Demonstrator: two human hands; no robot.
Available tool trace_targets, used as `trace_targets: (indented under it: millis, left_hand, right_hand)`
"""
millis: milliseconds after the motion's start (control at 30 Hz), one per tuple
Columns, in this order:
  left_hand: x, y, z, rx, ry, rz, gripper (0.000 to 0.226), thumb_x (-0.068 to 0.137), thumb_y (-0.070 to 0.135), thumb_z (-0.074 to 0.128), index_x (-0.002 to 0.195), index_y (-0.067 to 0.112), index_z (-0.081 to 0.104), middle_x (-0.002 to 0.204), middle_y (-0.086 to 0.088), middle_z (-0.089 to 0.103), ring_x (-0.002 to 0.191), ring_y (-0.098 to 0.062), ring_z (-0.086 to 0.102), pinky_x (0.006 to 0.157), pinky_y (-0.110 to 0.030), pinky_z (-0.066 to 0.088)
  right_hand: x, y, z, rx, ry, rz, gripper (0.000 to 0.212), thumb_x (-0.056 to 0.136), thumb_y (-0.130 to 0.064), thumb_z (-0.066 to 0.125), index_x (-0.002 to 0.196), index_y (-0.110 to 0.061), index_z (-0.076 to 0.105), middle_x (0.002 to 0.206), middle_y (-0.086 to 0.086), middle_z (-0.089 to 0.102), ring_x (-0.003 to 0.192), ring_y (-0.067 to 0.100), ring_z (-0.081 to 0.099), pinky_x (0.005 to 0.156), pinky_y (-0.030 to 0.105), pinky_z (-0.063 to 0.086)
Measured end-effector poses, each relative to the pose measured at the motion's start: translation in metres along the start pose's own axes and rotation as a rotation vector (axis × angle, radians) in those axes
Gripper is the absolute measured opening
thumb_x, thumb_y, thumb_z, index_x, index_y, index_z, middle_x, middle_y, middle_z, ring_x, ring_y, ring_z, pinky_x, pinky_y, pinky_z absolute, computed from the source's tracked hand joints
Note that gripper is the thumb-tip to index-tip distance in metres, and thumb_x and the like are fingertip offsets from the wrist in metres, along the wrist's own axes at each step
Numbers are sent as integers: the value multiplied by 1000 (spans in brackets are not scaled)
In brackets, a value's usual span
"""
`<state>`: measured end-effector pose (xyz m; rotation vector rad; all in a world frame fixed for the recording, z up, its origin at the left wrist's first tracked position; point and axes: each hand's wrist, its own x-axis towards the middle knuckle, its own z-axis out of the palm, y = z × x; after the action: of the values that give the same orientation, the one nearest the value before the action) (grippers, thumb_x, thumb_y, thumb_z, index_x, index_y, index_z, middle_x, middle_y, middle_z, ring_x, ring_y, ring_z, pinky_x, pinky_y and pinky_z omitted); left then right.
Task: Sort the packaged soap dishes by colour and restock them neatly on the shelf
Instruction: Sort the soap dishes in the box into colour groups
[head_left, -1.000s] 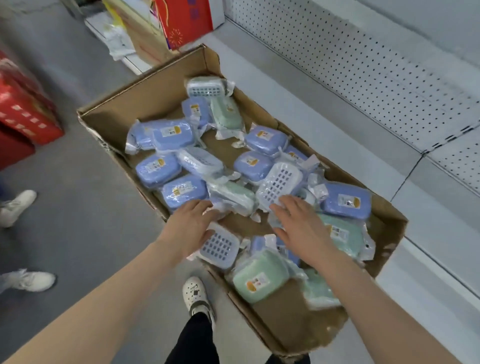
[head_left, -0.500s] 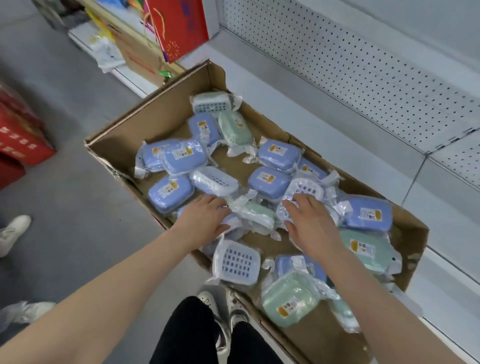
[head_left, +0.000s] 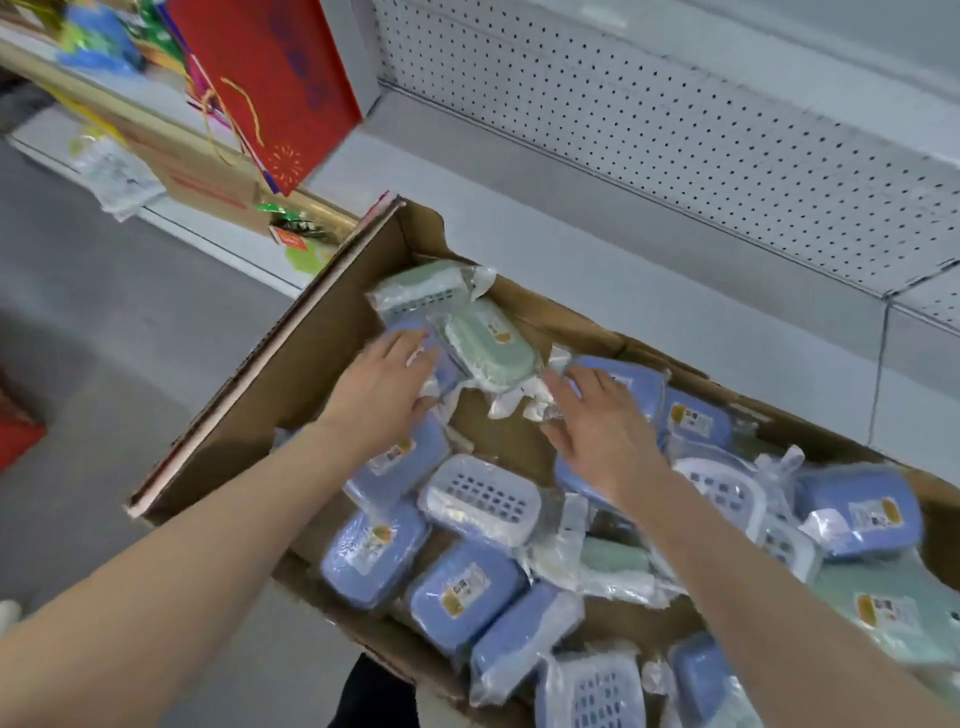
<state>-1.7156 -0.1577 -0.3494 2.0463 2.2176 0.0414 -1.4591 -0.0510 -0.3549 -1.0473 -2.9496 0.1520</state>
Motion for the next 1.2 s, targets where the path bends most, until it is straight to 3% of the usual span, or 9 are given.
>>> trace_targets:
  millis: [200,400,533,700,867,933,1000,1100,1200]
  left_hand:
    - [60,-52,9,51,4,0,76,84,32,66,147,6,33,151,-25,29,139,-41,28,111,-50,32]
    - [102,-53,23,64,-117,-73,85,93,44,52,152,3,7,155,-25,18,143,-39,19,117,-47,17]
    - [101,-46,23,13,-115,-38,71,89,43,58,143,4,35,127,-20,41,111,-39,48,104,-48,35]
    - [88,-46,24,-125,-173,149,51,86,36,66,132,20,52,121,-13,43,103,-31,47,94,-42,44]
    - [102,-52,27,-12,-346,131,67,93,58,43,151,34,19,148,-19,30,136,-38,25,112,-43,21]
    - [111,-54,29,-66,-481,75,69,94,62,33,152,39,4,146,-18,32,134,-37,30,109,-48,26]
    - [119,-55,28,-149,-527,67,72,93,60,41,152,37,8,137,-17,37,122,-36,43,101,-43,38]
    - [132,-56,24,-112,-336,159,79,83,52,63,148,34,23,127,-12,38,114,-33,44,99,-41,41]
    - [142,-54,33,-26,-198,302,82,78,40,75,147,31,31,135,-11,36,124,-32,37,109,-46,30]
  right_hand:
    - [99,-42,37,60,-161,291,80,90,-58,54,152,-16,25,137,18,48,124,37,46,96,45,40]
    - [90,-35,45,54,-327,443,89,86,-54,61,153,-21,14,134,19,44,123,36,42,98,42,38]
    - [41,-26,38,-72,-360,412,96,74,-48,74,152,-21,25,137,20,43,119,38,48,95,43,45]
    - [18,-21,24,-97,-421,413,95,77,-46,70,153,-25,17,141,16,38,129,35,39,102,41,39]
    - [33,-20,17,6,-298,487,92,76,-45,70,151,-21,24,131,15,46,116,36,48,94,41,45]
    - [42,-17,20,36,-224,488,90,75,-42,73,149,-18,29,129,15,48,114,37,49,95,42,44]
    - [51,-13,23,35,-172,485,88,73,-37,78,147,-17,34,127,14,50,116,37,48,98,45,43]
    - [60,-6,31,21,-176,489,88,74,-32,79,148,-18,33,129,11,49,119,37,46,102,48,41]
    - [57,-1,41,0,-301,499,88,82,-32,73,152,-25,20,143,7,38,132,35,36,111,47,32]
